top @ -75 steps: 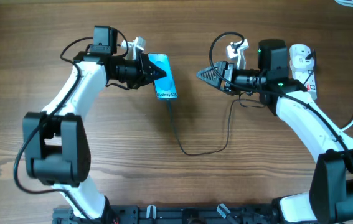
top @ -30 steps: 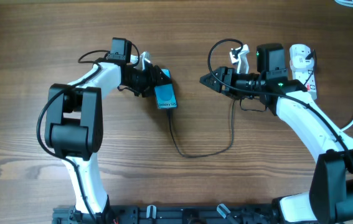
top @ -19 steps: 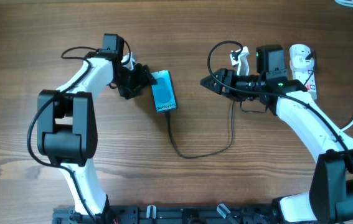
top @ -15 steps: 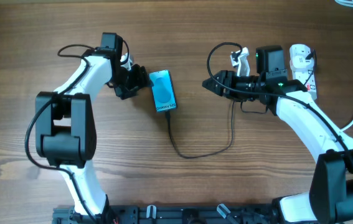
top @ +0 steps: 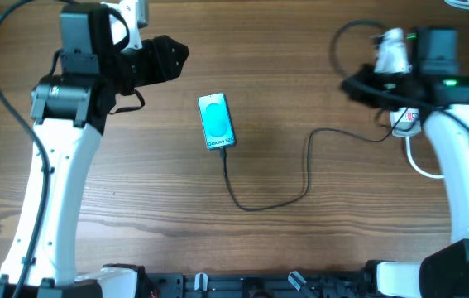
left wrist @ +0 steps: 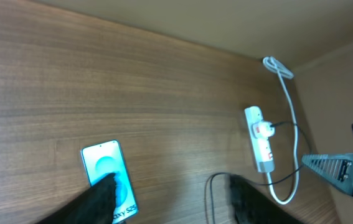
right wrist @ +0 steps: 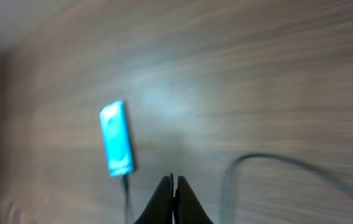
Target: Plug charger to phone and switch on socket
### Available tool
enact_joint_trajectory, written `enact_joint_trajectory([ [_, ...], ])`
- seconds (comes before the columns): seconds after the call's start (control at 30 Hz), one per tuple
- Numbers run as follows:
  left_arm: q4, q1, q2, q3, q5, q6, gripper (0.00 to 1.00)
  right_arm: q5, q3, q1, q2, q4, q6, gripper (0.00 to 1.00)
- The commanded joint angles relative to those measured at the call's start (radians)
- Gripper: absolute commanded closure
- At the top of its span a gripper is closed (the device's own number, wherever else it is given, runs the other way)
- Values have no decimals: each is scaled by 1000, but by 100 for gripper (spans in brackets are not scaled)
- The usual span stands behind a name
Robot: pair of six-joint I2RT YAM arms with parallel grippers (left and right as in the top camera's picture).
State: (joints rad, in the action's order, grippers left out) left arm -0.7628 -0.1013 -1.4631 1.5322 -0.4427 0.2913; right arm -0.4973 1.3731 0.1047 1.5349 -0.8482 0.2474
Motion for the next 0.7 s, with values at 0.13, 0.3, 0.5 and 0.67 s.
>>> enact_joint_trajectory([
  [0.13,-13,8,-1,6,-9,-15,0,50,14,348,19,43,-39,96],
  [0.3,-13,8,-1,6,-9,-15,0,138,14,443,88,105,-39,96],
  [0.5,-13,8,-1,6,-9,-15,0,165,14,451,235,222,-36,96],
  [0.67,-13,8,-1,6,-9,-15,0,160,14,451,350,309,-38,95],
])
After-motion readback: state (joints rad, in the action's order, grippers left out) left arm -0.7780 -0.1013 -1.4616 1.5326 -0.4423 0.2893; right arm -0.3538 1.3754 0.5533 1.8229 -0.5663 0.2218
